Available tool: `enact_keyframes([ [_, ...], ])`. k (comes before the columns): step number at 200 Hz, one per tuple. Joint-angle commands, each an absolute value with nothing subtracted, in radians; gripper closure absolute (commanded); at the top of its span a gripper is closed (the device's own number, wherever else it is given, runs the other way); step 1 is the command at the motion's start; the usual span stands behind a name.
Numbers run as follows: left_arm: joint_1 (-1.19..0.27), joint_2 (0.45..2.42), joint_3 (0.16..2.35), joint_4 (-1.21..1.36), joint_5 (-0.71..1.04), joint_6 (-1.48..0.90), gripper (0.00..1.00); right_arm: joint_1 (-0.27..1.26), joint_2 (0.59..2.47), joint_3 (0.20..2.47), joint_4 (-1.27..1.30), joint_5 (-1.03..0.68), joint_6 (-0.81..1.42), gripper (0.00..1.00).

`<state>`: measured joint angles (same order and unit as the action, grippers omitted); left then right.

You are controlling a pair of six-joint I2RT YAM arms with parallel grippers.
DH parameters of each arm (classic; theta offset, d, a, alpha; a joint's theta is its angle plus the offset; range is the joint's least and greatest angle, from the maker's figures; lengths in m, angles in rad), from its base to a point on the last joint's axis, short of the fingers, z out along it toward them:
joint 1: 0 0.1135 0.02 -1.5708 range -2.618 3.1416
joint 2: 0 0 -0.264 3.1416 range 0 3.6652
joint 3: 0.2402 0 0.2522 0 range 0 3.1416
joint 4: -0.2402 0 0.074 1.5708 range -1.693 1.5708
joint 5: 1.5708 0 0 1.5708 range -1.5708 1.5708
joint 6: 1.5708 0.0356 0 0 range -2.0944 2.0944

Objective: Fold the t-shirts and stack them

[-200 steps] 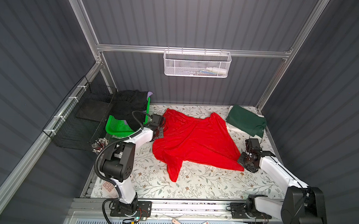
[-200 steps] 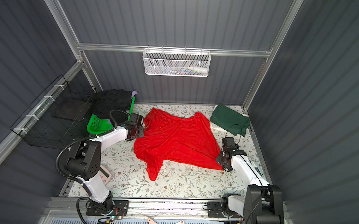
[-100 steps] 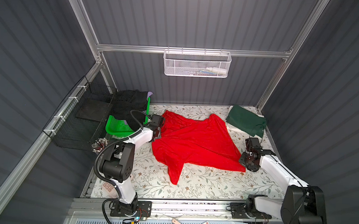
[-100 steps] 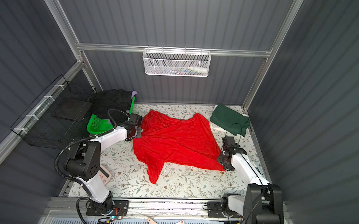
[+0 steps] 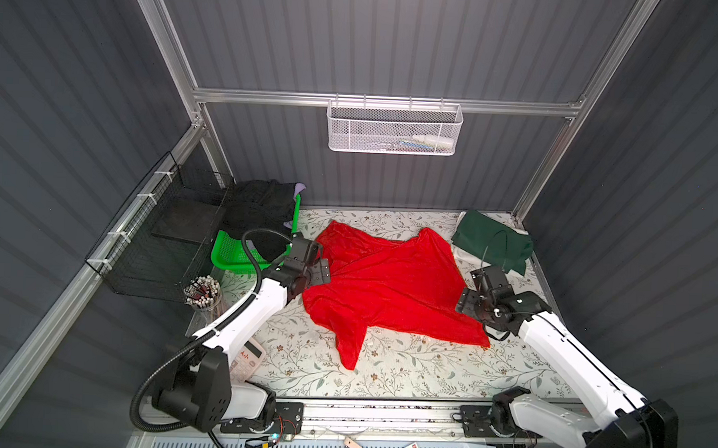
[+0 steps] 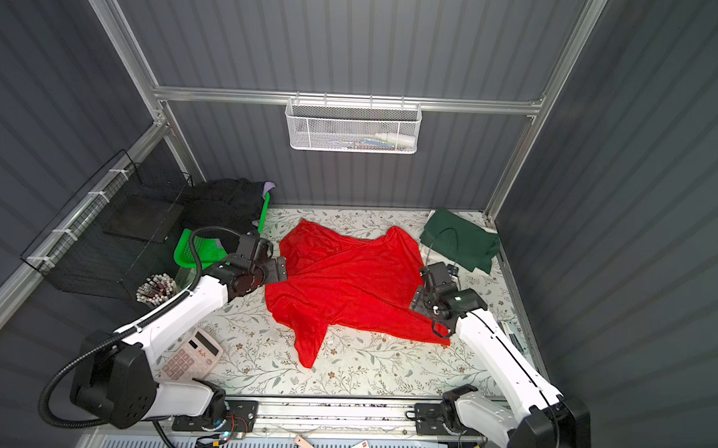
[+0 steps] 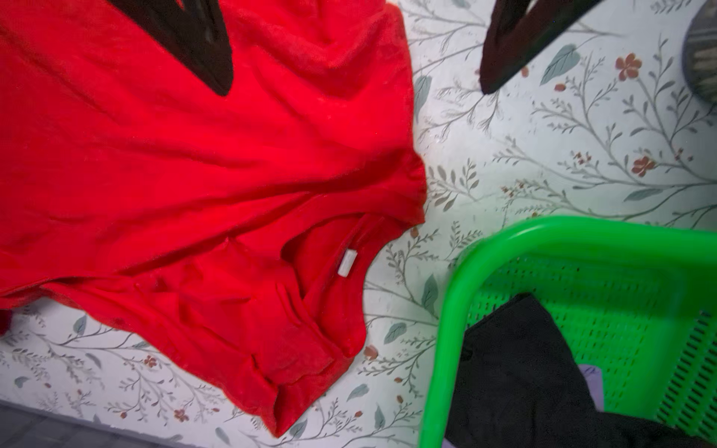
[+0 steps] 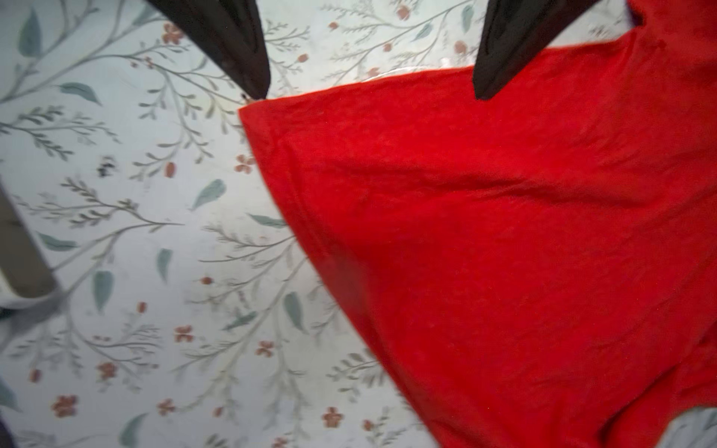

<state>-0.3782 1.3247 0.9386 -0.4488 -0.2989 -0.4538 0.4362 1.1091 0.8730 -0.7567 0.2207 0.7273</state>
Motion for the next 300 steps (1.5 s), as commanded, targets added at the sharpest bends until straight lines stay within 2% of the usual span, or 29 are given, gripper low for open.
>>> enact_keyframes([
  [1, -0.372, 1.283, 0.862, -0.515, -0.329, -0.475, 0.0, 0.564, 1.183, 0.897, -0.701, 0.16, 0.782, 0.2],
  [40, -0.324, 1.211, 0.75, -0.497, -0.309, -0.505, 0.0, 0.781, 1.443, 1.07, -0.715, 0.165, 0.725, 0.31],
  [66, -0.31, 1.165, 0.702, -0.495, -0.306, -0.545, 0.0, 0.888, 1.586, 1.212, -0.68, 0.113, 0.613, 0.32],
  [97, -0.308, 1.091, 0.686, -0.523, -0.308, -0.587, 0.0, 0.922, 1.749, 1.339, -0.653, -0.036, 0.572, 0.32],
  [111, -0.308, 1.033, 0.686, -0.543, -0.305, -0.605, 0.0, 0.927, 1.823, 1.399, -0.668, -0.091, 0.567, 0.36],
  [137, -0.308, 0.945, 0.682, -0.566, -0.339, -0.629, 0.0, 0.972, 1.935, 1.525, -0.75, -0.094, 0.507, 0.38],
  [167, -0.308, 0.931, 0.707, -0.612, -0.374, -0.623, 0.0, 1.02, 1.98, 1.568, -0.752, -0.164, 0.47, 0.4],
  [243, -0.308, 0.831, 0.732, -0.664, -0.427, -0.592, 0.0, 1.077, 2.102, 1.755, -0.899, -0.183, 0.464, 0.4],
  [285, -0.308, 0.74, 0.728, -0.662, -0.418, -0.566, 0.0, 1.077, 2.156, 1.81, -0.921, -0.151, 0.471, 0.53],
  [300, -0.308, 0.727, 0.73, -0.66, -0.417, -0.551, 0.0, 1.077, 2.174, 1.819, -0.922, -0.159, 0.467, 0.54],
])
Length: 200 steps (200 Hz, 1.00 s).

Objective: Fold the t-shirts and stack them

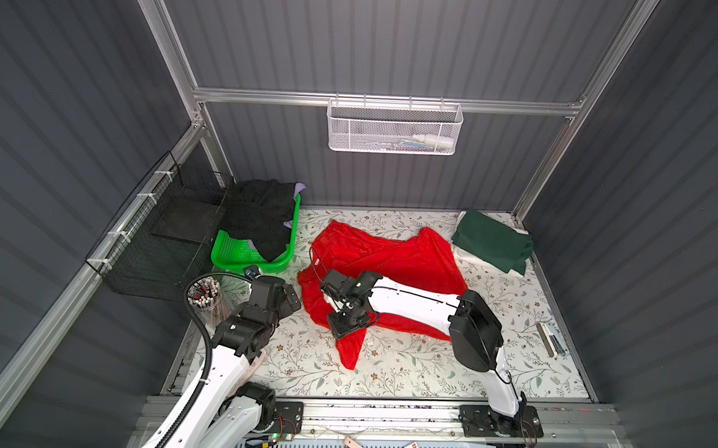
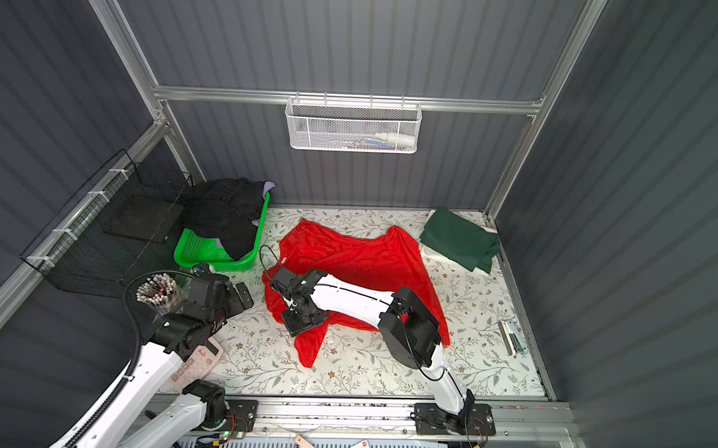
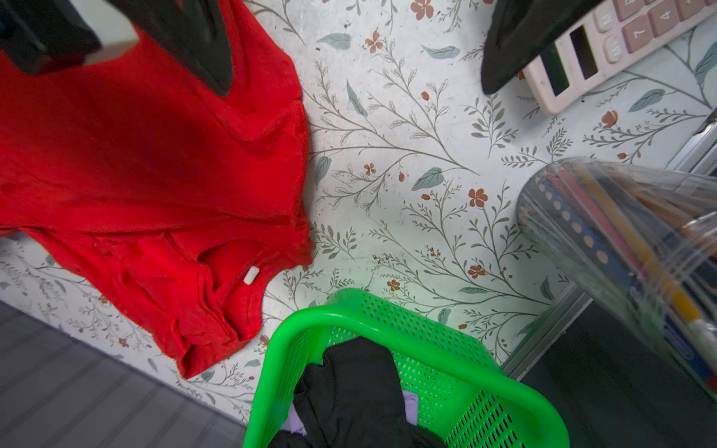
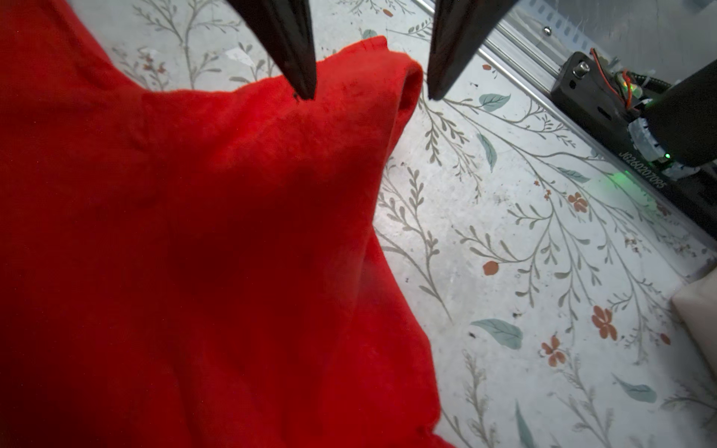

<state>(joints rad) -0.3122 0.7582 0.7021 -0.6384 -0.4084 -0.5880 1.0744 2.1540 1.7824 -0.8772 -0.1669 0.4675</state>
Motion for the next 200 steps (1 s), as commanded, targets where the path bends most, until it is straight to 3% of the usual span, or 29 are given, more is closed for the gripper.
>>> enact_keyframes([
  [1, -0.308, 0.727, 0.73, -0.66, -0.417, -0.549, 0.0, 1.077, 2.175, 1.821, -0.924, -0.159, 0.467, 0.54],
  [65, -0.308, 0.759, 0.737, -0.658, -0.39, -0.531, 0.0, 1.083, 2.252, 1.873, -0.967, -0.132, 0.475, 0.7],
  [104, -0.308, 0.754, 0.769, -0.644, -0.35, -0.492, 0.0, 1.07, 2.236, 1.858, -0.927, -0.141, 0.489, 1.0],
  [148, -0.31, 0.8, 0.767, -0.592, -0.203, -0.437, 0.01, 1.011, 2.151, 1.781, -0.857, -0.111, 0.49, 1.0],
  [200, -0.314, 0.834, 0.752, -0.549, -0.101, -0.405, 0.04, 0.926, 2.093, 1.657, -0.739, -0.302, 0.391, 1.0],
])
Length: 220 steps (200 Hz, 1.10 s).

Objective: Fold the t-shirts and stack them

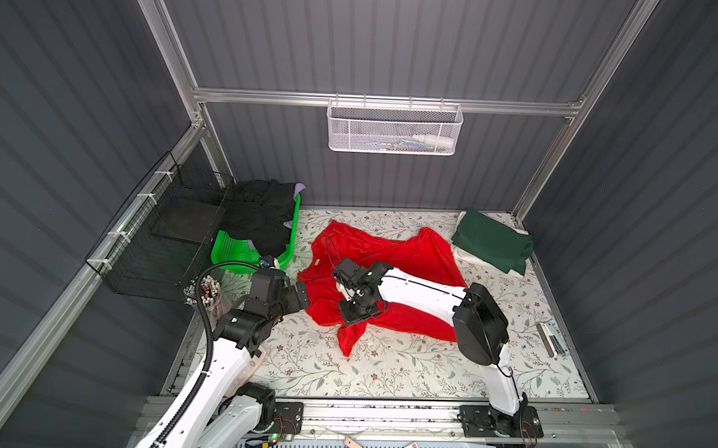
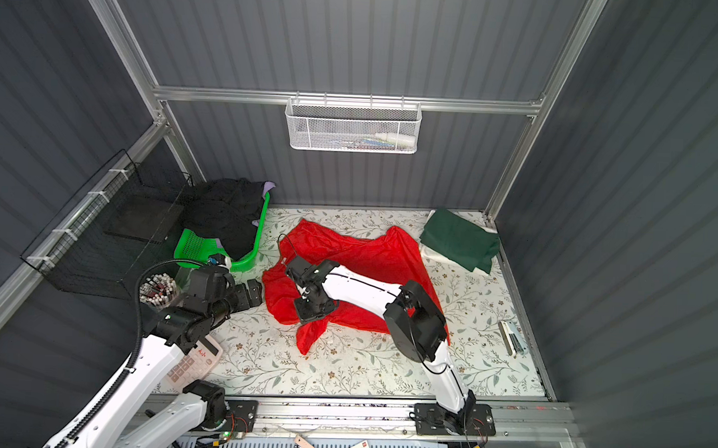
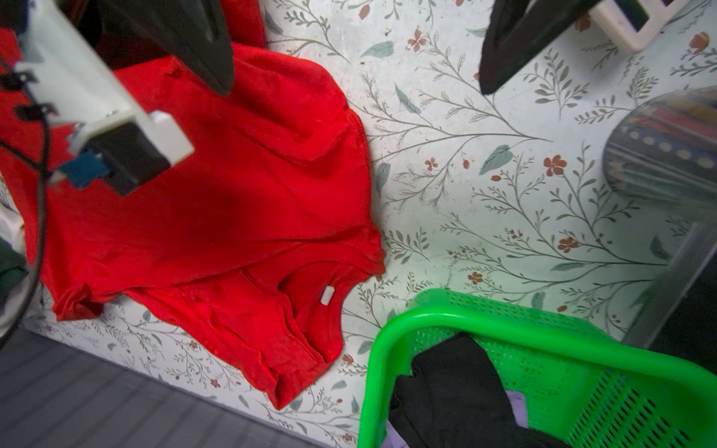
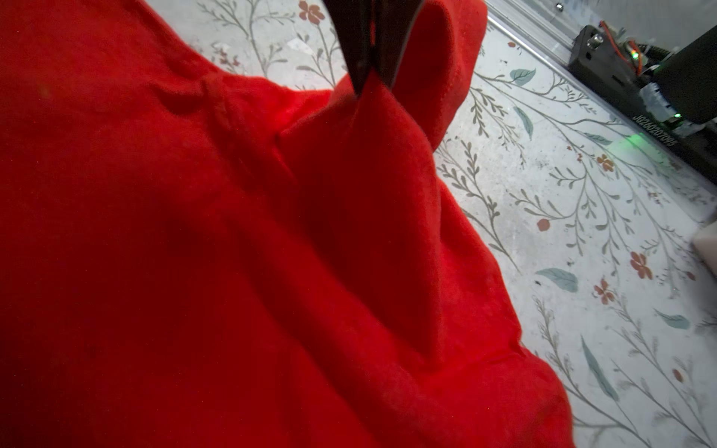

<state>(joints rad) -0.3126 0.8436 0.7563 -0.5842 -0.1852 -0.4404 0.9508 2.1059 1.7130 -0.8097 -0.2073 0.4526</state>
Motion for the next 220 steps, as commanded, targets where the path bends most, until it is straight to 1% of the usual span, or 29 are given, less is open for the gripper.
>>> enact_keyframes([
  [1, -0.314, 0.835, 0.752, -0.547, -0.098, -0.405, 0.04, 0.925, 2.093, 1.656, -0.739, -0.304, 0.39, 1.0],
  [24, -0.323, 0.895, 0.736, -0.519, -0.017, -0.412, 0.07, 0.887, 2.098, 1.629, -0.718, -0.325, 0.376, 1.0],
  [32, -0.334, 0.923, 0.742, -0.529, -0.023, -0.416, 0.07, 0.871, 2.108, 1.631, -0.722, -0.326, 0.377, 1.0],
  [39, -0.346, 0.942, 0.748, -0.536, -0.032, -0.411, 0.08, 0.857, 2.114, 1.627, -0.721, -0.377, 0.372, 1.0],
  [57, -0.383, 0.979, 0.764, -0.529, -0.063, -0.398, 0.08, 0.827, 2.117, 1.609, -0.704, -0.375, 0.368, 0.95],
  [99, -0.469, 1.099, 0.842, -0.513, -0.059, -0.344, 0.08, 0.777, 2.136, 1.621, -0.692, -0.382, 0.348, 0.94],
  [112, -0.477, 1.132, 0.853, -0.501, -0.021, -0.335, 0.09, 0.771, 2.142, 1.627, -0.696, -0.382, 0.341, 0.94],
  [136, -0.481, 1.181, 0.833, -0.45, 0.058, -0.359, 0.15, 0.757, 2.149, 1.629, -0.695, -0.387, 0.337, 0.94],
  [151, -0.486, 1.208, 0.815, -0.405, 0.109, -0.375, 0.23, 0.747, 2.152, 1.627, -0.692, -0.397, 0.336, 0.94],
  [171, -0.501, 1.238, 0.793, -0.357, 0.149, -0.389, 0.3, 0.733, 2.158, 1.623, -0.686, -0.41, 0.336, 0.94],
  [181, -0.512, 1.25, 0.783, -0.342, 0.155, -0.397, 0.31, 0.729, 2.162, 1.623, -0.686, -0.41, 0.336, 0.94],
  [201, -0.531, 1.276, 0.752, -0.308, 0.181, -0.426, 0.37, 0.72, 2.169, 1.622, -0.686, -0.413, 0.339, 0.94],
  [220, -0.563, 1.302, 0.73, -0.309, 0.213, -0.45, 0.39, 0.713, 2.174, 1.621, -0.683, -0.412, 0.348, 0.95],
])
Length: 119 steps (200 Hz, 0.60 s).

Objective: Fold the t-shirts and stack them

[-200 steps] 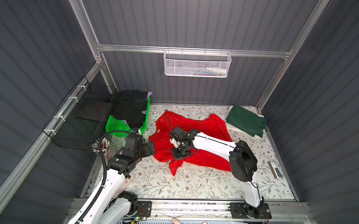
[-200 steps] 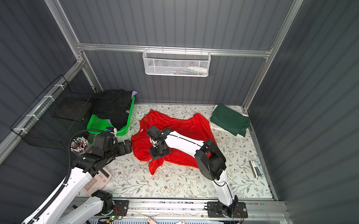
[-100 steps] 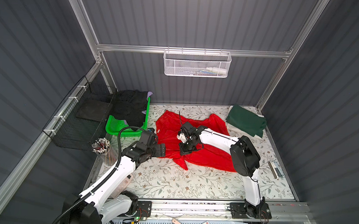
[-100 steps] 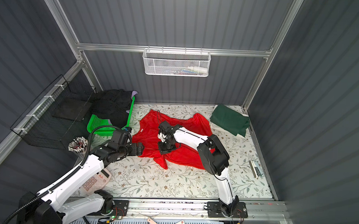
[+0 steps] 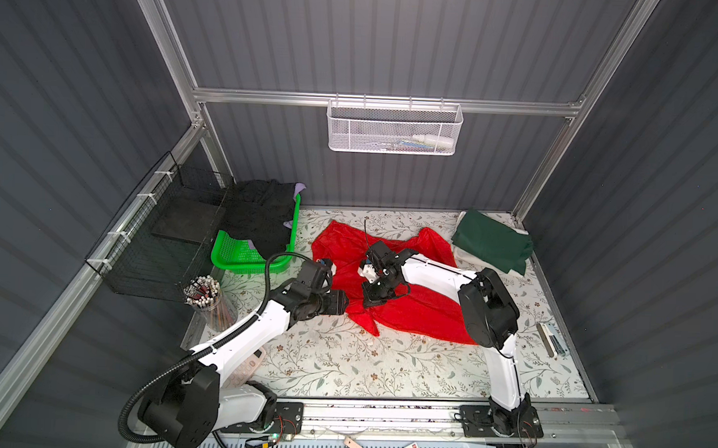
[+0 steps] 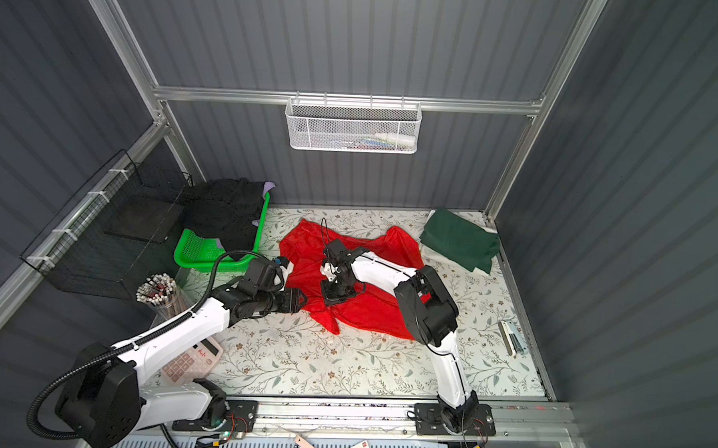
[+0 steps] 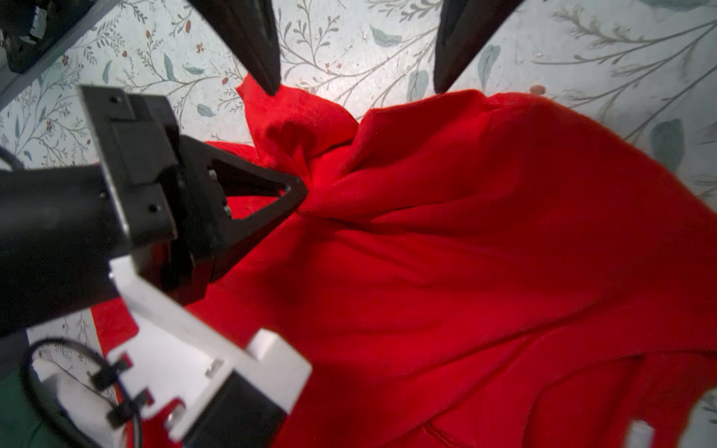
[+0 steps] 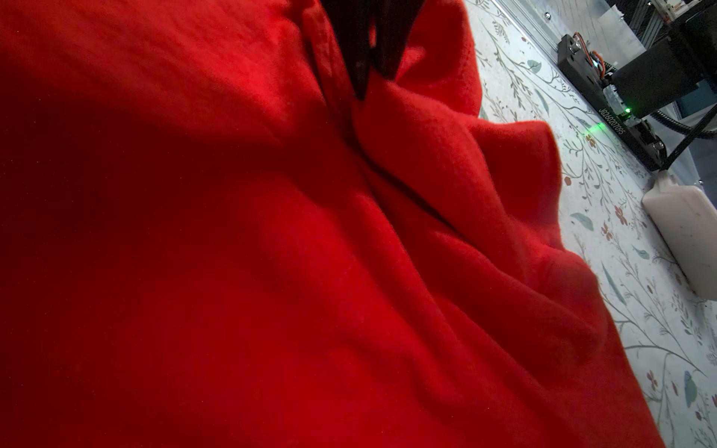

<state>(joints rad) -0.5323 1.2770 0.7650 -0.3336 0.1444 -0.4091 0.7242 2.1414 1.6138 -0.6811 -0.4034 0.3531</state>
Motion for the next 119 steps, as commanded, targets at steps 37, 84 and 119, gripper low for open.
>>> enact_keyframes([
  [37, -0.591, 1.298, 0.626, -0.24, 0.254, -0.54, 0.39, 0.712, 2.175, 1.608, -0.668, -0.419, 0.362, 0.96],
  [84, -0.591, 1.399, 0.679, -0.254, 0.21, -0.535, 0.4, 0.711, 2.161, 1.566, -0.621, -0.446, 0.387, 0.97],
  [119, -0.591, 1.445, 0.681, -0.191, 0.224, -0.593, 0.4, 0.712, 2.165, 1.554, -0.611, -0.461, 0.391, 0.97],
])
